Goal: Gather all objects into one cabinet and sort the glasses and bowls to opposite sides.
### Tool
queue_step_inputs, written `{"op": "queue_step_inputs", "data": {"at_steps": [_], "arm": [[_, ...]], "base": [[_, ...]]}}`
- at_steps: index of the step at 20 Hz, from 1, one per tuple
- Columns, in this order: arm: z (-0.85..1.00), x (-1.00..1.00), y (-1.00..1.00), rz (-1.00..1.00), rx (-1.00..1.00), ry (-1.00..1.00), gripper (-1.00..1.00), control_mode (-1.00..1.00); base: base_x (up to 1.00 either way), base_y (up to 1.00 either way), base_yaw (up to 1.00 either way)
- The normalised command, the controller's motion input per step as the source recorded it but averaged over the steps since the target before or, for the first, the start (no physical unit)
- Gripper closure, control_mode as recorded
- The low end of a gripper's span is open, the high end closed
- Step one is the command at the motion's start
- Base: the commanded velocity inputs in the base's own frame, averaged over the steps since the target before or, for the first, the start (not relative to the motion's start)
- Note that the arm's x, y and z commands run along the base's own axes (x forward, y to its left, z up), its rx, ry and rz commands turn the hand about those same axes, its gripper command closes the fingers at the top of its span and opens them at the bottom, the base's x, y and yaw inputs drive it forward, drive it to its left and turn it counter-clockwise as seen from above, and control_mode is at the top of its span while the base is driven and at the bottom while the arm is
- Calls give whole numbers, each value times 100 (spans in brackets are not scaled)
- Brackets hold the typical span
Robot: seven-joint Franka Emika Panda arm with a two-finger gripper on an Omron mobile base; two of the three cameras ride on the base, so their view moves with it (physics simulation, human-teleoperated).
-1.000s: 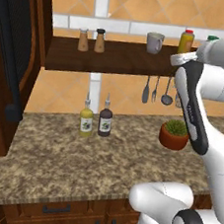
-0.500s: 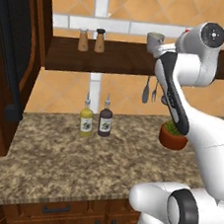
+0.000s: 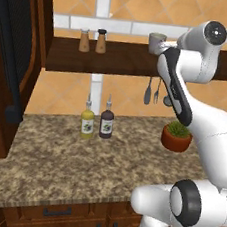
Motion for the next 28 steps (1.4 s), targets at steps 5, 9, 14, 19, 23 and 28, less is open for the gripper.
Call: {"op": "queue_step_inputs", "data": {"at_steps": [5, 9, 14, 19, 23, 28], "arm": [[-1, 18, -3, 0, 0, -1, -100, -100], [0, 49, -18, 0, 2, 0, -100, -100], [0, 33, -5, 0, 1, 0, -100, -100], [-3, 33, 0, 0, 0, 0, -100, -100], [-10, 36, 0, 0, 0, 0, -100, -100], [-9, 27, 0, 0, 0, 0, -100, -100]], "base": [[0, 0, 0], [0, 0, 0], [0, 0, 0], [0, 0, 0], [0, 0, 0], [0, 0, 0]]}}
